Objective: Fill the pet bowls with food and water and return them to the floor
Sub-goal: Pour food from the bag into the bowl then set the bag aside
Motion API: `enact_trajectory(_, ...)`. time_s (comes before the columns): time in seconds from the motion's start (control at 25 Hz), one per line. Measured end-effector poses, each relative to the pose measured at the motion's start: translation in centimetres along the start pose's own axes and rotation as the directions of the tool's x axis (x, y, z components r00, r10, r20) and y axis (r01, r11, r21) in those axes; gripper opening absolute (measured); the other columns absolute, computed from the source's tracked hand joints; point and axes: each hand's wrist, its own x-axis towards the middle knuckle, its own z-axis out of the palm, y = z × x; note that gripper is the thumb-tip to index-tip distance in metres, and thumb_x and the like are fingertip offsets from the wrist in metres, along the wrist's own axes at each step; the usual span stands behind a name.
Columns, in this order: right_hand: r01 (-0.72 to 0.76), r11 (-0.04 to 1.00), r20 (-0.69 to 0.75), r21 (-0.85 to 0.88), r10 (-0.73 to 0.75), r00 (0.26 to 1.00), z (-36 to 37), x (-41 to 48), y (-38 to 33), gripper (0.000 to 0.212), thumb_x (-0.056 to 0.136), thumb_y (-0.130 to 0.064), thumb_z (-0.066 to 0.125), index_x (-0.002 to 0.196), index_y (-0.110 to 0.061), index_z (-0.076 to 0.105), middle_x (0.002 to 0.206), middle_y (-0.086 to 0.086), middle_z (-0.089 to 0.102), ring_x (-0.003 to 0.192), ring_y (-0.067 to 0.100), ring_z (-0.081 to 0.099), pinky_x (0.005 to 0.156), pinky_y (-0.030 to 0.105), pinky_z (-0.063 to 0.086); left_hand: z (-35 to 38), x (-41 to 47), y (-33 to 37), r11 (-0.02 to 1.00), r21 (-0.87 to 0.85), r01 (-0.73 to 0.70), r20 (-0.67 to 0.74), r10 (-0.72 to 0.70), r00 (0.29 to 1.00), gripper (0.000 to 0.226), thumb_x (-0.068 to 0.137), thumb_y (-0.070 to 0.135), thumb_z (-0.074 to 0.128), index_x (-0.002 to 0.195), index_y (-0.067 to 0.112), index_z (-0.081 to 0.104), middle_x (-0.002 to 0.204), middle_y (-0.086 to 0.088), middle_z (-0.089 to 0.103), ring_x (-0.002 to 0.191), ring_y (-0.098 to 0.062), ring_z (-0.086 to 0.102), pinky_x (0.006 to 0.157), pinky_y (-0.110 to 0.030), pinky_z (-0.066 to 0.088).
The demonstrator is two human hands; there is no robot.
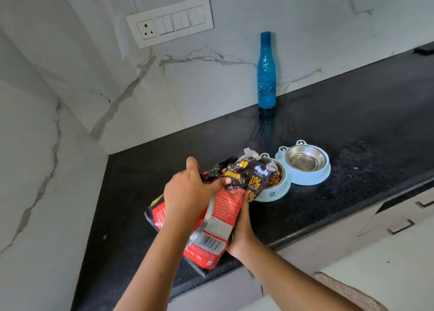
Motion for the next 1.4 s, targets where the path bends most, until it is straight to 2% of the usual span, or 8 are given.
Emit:
enact_trajectory(0.16, -0.022, 0.991, 0.03, -0.13, 0.026, 0.999, -1.5, -0.3, 0.2, 0.089, 0.074, -0.084, 0.026, 0.13, -0.023, 0.059, 0.125, 0.012, 0.067, 0.118, 0.031, 0.061, 0.109, 0.052, 0.039, 1.0, -0.3, -2.0, 0.992, -0.087, 0.092, 0.02, -0.09, 0.996, 0.06, 0.074, 0.079, 0.049, 0.099, 0.026, 0.038, 0.077, 0.01, 0.055, 0.068, -0.014, 0.059, 0.059, -0.032, 0.051)
enact_trajectory(0.32, 0.123, 0.984, 0.027, -0.132, -0.12, 0.992, -1.4, -0.7, -1.8, 0.071, 0.079, -0.065, 0.058, 0.134, -0.02, 0.056, 0.127, 0.009, 0.066, 0.119, 0.028, 0.062, 0.103, 0.046, 0.046, 1.2, -0.4, -4.8, 0.938, -0.293, 0.185, 0.076, -0.17, 0.983, 0.049, 0.078, 0.069, 0.054, 0.1, 0.026, 0.043, 0.083, 0.006, 0.062, 0.067, -0.011, 0.065, 0.065, -0.037, 0.058)
enact_trajectory(0.44, 0.119, 0.974, 0.007, -0.194, -0.12, 0.993, -1.2, -0.7, -2.4, 0.083, 0.063, -0.055, 0.08, 0.134, -0.021, 0.054, 0.125, 0.011, 0.067, 0.111, 0.029, 0.065, 0.086, 0.042, 0.054, 1.3, -0.8, -4.0, 0.961, -0.221, 0.167, 0.044, -0.161, 0.986, 0.051, 0.078, 0.072, 0.051, 0.097, 0.025, 0.044, 0.076, 0.006, 0.063, 0.063, -0.012, 0.065, 0.061, -0.036, 0.058)
enact_trajectory(0.52, 0.083, 0.983, -0.014, -0.164, -0.087, 0.996, -1.3, -0.6, -2.3, 0.073, 0.066, -0.05, 0.074, 0.132, -0.023, 0.055, 0.121, 0.01, 0.068, 0.106, 0.028, 0.067, 0.077, 0.038, 0.054, 1.4, -1.0, -3.1, 0.976, -0.154, 0.154, 0.013, -0.153, 0.988, 0.052, 0.079, 0.074, 0.049, 0.094, 0.025, 0.043, 0.073, 0.006, 0.062, 0.062, -0.012, 0.064, 0.06, -0.035, 0.058)
enact_trajectory(0.76, -0.015, 0.987, -0.134, -0.158, -0.006, 0.991, -2.6, -0.5, -1.1, 0.091, 0.05, -0.064, 0.078, 0.125, -0.017, 0.061, 0.12, 0.014, 0.069, 0.109, 0.032, 0.065, 0.081, 0.041, 0.053, 2.2, -1.8, -0.9, 0.999, 0.049, 0.014, -0.059, -0.011, 0.998, 0.055, 0.08, 0.077, 0.041, 0.093, 0.024, 0.039, 0.083, 0.005, 0.064, 0.078, -0.019, 0.063, 0.067, -0.036, 0.054)
enact_trajectory(0.92, -0.014, 0.987, -0.166, -0.162, -0.014, 0.986, -2.4, -0.5, -0.8, 0.083, 0.058, -0.06, 0.072, 0.124, -0.011, 0.061, 0.122, 0.018, 0.067, 0.104, 0.032, 0.068, 0.072, 0.037, 0.055, 1.8, -0.8, -0.7, 0.988, 0.152, -0.007, 0.117, -0.011, 0.993, 0.074, 0.071, 0.086, 0.039, 0.109, 0.023, 0.047, 0.101, 0.003, 0.065, 0.096, -0.022, 0.062, 0.075, -0.035, 0.051)
enact_trajectory(1.16, -0.052, 0.995, -0.057, -0.081, 0.048, 0.997, -3.1, -2.3, -2.0, 0.049, 0.092, -0.057, 0.046, 0.112, -0.018, 0.066, 0.097, 0.011, 0.076, 0.097, 0.03, 0.067, 0.082, 0.043, 0.052, 0.0, 4.2, -0.4, 1.0, 0.011, 0.013, 0.688, -0.017, 0.726, 0.09, 0.072, 0.062, 0.069, 0.143, 0.02, 0.034, 0.127, -0.003, 0.06, 0.109, -0.022, 0.063, 0.095, -0.036, 0.049)
enact_trajectory(1.4, -0.069, 0.998, 0.033, -0.01, 0.069, 0.997, -3.5, -1.9, -2.8, 0.063, 0.09, -0.058, 0.049, 0.133, -0.013, 0.058, 0.131, 0.018, 0.061, 0.119, 0.033, 0.058, 0.103, 0.047, 0.044, 1.4, 6.9, -0.1, 0.995, -0.018, 0.096, 0.813, -0.041, 0.581, 0.087, 0.075, 0.046, 0.076, 0.141, 0.017, 0.028, 0.125, -0.007, 0.058, 0.11, -0.029, 0.061, 0.099, -0.045, 0.048)
